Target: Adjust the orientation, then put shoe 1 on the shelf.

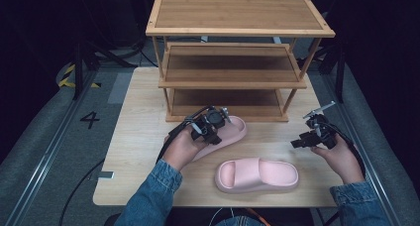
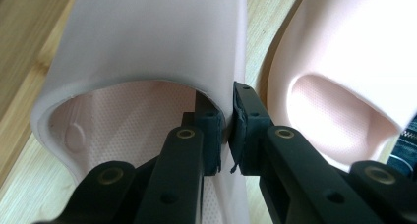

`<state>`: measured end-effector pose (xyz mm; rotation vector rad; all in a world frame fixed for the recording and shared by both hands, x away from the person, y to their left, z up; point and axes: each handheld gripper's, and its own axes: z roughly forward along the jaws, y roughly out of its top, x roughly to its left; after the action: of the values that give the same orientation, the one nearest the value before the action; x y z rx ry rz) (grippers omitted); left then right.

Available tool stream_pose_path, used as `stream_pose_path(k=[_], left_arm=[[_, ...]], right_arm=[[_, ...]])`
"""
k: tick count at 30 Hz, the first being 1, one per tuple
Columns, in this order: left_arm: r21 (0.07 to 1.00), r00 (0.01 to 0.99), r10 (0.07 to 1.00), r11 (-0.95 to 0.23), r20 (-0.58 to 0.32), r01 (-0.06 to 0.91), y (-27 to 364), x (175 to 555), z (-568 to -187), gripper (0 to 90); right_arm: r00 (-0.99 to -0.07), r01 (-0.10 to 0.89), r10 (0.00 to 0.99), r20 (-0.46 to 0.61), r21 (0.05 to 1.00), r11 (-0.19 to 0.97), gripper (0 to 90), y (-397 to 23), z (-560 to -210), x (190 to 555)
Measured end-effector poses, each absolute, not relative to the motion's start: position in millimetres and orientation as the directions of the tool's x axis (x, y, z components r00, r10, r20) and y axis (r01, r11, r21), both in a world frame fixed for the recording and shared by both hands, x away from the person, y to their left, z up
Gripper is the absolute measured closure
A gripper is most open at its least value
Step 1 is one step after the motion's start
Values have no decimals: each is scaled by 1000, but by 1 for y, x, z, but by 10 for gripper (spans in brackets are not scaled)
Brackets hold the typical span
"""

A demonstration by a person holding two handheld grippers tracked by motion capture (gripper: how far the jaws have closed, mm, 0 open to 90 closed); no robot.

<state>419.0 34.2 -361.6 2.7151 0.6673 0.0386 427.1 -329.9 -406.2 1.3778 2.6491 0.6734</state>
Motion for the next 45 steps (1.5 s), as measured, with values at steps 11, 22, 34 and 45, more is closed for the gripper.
stream_pose_path(k=[11,22,34,45], left_arm=[[349,891,453,-829,-38,437,41,407,-338,826],[410,860,507,-775,-52,482,49,404,-309,827],[440,862,505,-764,-50,472,60,404,-272,828],[483,858,514,-747,-18,457,64,418,-240,828]], right_arm=[[-601,756,787,137,417,505,441,-326,-408,429],[-589,764,796,144,419,490,444,-328,-407,429],[-590,769,792,155,408,492,442,-327,-413,431],[-595,765,788,163,415,492,443,-328,-412,430]])
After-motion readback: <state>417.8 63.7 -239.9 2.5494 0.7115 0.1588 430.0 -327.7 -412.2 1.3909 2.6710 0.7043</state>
